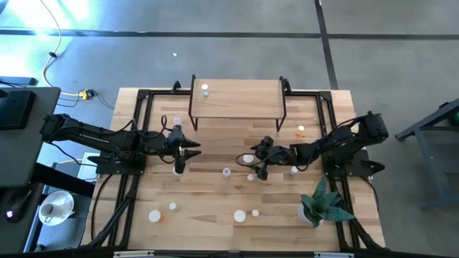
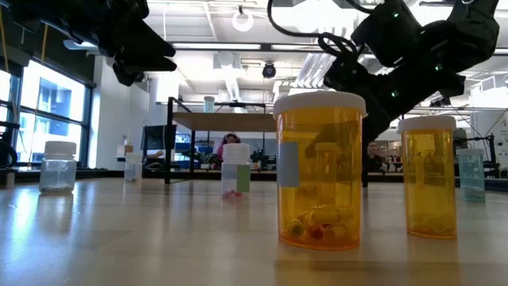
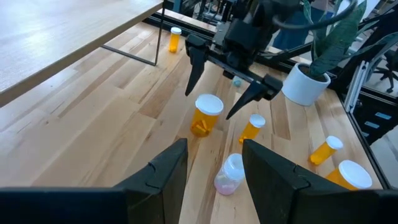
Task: Pick and place medicine bottles onto shelf by color
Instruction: Put the top right large orange pill bottle on the shelf
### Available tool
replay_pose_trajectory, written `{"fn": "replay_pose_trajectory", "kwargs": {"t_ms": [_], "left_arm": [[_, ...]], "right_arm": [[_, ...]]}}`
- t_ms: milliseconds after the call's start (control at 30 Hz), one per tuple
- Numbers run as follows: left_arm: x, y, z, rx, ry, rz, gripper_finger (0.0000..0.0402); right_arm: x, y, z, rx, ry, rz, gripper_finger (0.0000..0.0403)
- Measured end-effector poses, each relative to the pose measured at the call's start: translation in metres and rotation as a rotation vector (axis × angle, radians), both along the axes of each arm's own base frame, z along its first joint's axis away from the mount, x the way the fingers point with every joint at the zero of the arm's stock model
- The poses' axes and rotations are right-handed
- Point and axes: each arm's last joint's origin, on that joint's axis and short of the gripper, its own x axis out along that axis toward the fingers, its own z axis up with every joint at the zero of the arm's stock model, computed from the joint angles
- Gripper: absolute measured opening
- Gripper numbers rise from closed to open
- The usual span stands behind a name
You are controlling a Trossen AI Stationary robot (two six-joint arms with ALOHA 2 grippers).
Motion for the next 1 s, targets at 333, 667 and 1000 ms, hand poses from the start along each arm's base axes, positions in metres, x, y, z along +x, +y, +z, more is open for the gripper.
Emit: {"fn": "replay_pose_trajectory", "kwargs": {"t_ms": [333,667,1000], "left_arm": [[0.0,0.0001,0.0,0.0,0.0,0.0,0.0145],[0.0,0.0,0.0,0.0,0.0,0.0,0.0145],[0.0,0.0,0.0,0.0,0.0,0.0,0.0145]], "right_arm": [[0.0032,0.0008,-0.0065,0.016,-0.006,0.014,0.0364],[0.0032,0.0008,-0.0065,0.014,-0.006,0.015,0.0286],[0.0032,0.0008,-0.0065,0.009,-0.005,0.017,0.0258]]}}
